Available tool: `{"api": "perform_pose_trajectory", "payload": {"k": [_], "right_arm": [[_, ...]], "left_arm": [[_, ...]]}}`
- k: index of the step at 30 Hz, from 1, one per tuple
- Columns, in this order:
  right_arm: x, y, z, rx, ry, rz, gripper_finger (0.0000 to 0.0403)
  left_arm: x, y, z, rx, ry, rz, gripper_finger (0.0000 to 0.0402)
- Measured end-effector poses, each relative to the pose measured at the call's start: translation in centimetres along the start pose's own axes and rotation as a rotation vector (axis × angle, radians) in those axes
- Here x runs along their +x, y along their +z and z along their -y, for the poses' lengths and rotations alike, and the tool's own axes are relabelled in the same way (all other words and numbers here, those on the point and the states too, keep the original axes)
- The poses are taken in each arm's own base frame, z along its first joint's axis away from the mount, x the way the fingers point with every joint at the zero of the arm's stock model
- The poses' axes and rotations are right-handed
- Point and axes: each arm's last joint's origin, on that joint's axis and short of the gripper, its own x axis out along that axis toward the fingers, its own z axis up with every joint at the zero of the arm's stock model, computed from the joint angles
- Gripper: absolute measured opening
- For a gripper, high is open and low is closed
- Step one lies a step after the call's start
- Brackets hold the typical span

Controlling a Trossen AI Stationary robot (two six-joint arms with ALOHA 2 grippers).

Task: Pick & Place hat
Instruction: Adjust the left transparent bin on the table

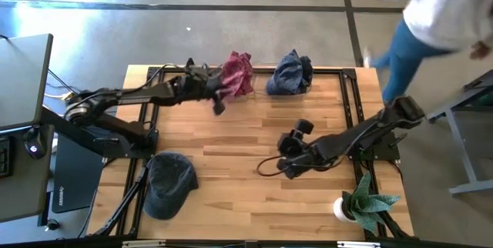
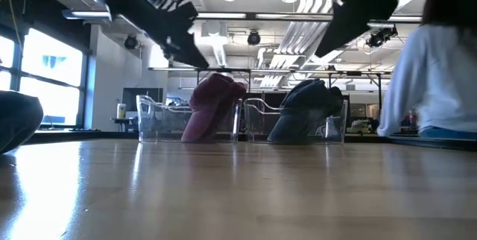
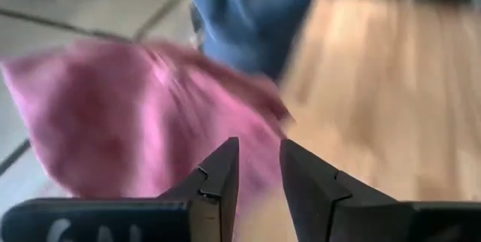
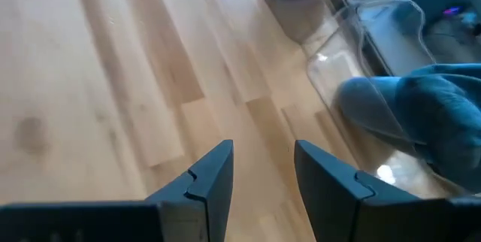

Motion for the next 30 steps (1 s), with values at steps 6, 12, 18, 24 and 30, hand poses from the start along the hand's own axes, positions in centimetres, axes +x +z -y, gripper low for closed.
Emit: {"api": "perform_pose_trajectory", "payload": {"k": [6, 12, 18, 24, 30], "right_arm": [[-2.4, -1.4, 1.4, 0.086, 0.128, 0.100, 0.0138], [-3.3, -1.9, 2.6, 0.145, 0.223, 0.222, 0.0138], [-3.8, -1.9, 3.0, 0.152, 0.291, 0.277, 0.0138], [-3.8, -1.9, 3.0, 0.143, 0.292, 0.281, 0.0138], [-3.8, -1.9, 3.0, 0.142, 0.291, 0.281, 0.0138]], "left_arm": [[-2.4, -2.6, 3.5, 0.030, 0.021, -0.334, 0.0094], [-1.0, -5.6, 3.1, 0.016, 0.328, -0.416, 0.0094], [1.5, -7.2, 1.4, -0.001, 0.460, -0.423, 0.0094], [3.1, -7.8, 0.5, 0.025, 0.517, -0.411, 0.0095], [2.9, -7.2, 1.4, 0.062, 0.493, -0.403, 0.0095]]}}
